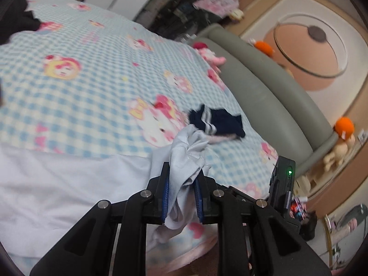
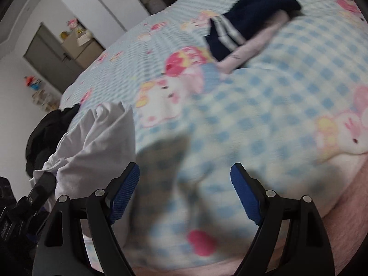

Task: Fold clothes
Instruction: 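Fold the pinched shirt end over the bundle with the left gripper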

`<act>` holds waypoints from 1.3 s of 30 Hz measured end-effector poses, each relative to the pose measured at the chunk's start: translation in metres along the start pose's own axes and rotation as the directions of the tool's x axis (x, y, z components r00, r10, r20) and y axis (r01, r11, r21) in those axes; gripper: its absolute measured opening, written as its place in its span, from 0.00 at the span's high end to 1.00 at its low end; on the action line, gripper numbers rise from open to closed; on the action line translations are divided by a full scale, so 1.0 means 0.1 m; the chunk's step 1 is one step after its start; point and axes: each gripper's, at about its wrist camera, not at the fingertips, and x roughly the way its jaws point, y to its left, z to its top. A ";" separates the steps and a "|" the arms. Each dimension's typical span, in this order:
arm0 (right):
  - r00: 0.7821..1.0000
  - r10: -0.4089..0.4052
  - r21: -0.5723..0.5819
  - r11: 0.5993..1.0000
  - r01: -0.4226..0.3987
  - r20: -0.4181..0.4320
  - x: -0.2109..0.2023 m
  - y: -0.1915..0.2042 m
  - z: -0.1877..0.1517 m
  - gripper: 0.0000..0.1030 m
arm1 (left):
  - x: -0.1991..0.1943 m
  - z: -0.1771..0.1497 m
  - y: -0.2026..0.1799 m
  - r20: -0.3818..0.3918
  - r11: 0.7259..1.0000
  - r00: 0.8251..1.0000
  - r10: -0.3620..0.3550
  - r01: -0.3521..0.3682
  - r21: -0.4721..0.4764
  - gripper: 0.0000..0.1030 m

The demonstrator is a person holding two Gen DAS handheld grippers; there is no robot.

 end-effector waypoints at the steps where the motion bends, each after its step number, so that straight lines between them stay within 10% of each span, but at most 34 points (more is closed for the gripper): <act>1: 0.999 0.029 -0.028 0.999 -0.030 -0.021 0.06 0.10 -0.02 0.19 | -0.06 -0.01 0.04 0.014 0.999 0.999 0.035 -0.034 -0.006 0.81; 10: 0.930 0.301 -0.024 0.950 -0.313 -0.209 0.73 0.51 -0.18 0.18 | -0.45 -0.18 0.70 0.011 0.972 0.982 0.188 -0.184 -0.148 0.81; 14: 0.948 0.254 -0.120 0.953 -0.280 -0.195 0.80 0.59 -0.28 0.16 | -0.36 -0.23 1.03 -0.069 0.966 0.994 0.086 -0.100 -0.240 0.44; 28: 0.929 0.329 -0.103 0.932 -0.348 -0.169 0.74 0.50 -0.35 0.16 | -0.15 -0.16 1.07 -0.115 0.974 0.991 -0.072 0.045 -0.220 0.21; 32: 0.926 0.338 -0.102 0.928 -0.358 -0.171 0.71 0.48 -0.35 0.16 | -0.02 -0.12 0.89 -0.143 0.993 0.989 0.050 -0.064 -0.099 0.29; 34: 0.924 0.342 -0.102 0.927 -0.362 -0.170 0.70 0.47 -0.35 0.16 | 0.06 -0.09 0.79 -0.155 0.993 0.983 0.096 -0.105 -0.048 0.78; 39: 0.979 0.197 -0.162 0.965 -0.204 -0.057 0.45 0.41 -0.31 0.16 | -0.18 0.05 0.65 -0.079 0.990 0.988 0.134 -0.137 -0.044 0.79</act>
